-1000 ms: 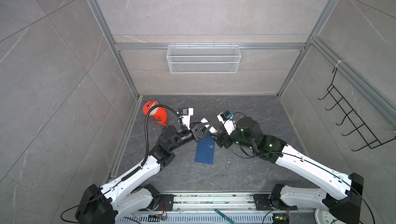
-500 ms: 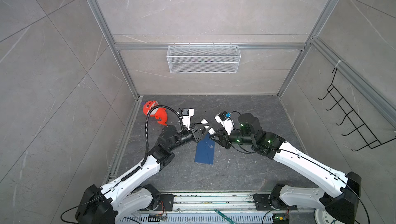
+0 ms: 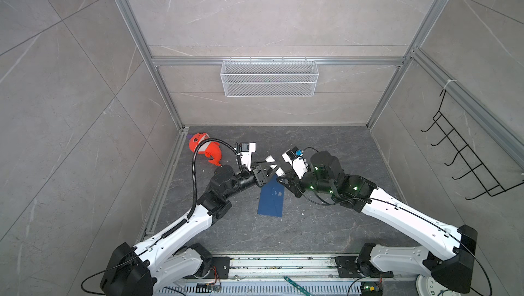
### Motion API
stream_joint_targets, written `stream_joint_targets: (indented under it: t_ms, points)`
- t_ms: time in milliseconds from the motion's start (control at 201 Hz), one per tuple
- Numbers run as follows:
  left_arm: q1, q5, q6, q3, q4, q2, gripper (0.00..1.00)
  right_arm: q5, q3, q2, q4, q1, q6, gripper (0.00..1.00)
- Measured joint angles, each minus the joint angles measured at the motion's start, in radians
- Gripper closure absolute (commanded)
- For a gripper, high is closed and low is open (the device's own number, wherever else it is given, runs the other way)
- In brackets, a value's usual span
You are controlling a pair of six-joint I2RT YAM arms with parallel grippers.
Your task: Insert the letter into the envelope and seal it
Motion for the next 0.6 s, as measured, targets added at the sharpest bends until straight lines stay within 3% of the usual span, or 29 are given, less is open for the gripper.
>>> stream_joint_targets:
  t_ms: [269,364,423,513,598]
  points:
    - [0.02,-0.053,0.006,0.0,0.012,0.016,1.0,0.861,0.101,0.2,0.003,0.286,-0.196,1.0]
    - [0.026,-0.08,0.01,0.0,0.012,0.026,1.0,1.078,0.112,0.285,0.066,0.322,-0.29,1.0]
    - [0.029,-0.086,0.008,0.0,0.012,0.031,1.0,1.146,0.113,0.312,0.092,0.328,-0.307,1.0]
    - [0.028,-0.085,0.009,0.0,0.021,0.032,1.0,1.143,0.111,0.306,0.093,0.329,-0.304,0.79]
    - [0.024,-0.071,0.009,0.0,0.019,0.031,1.0,1.022,0.075,0.242,0.088,0.311,-0.259,0.56]
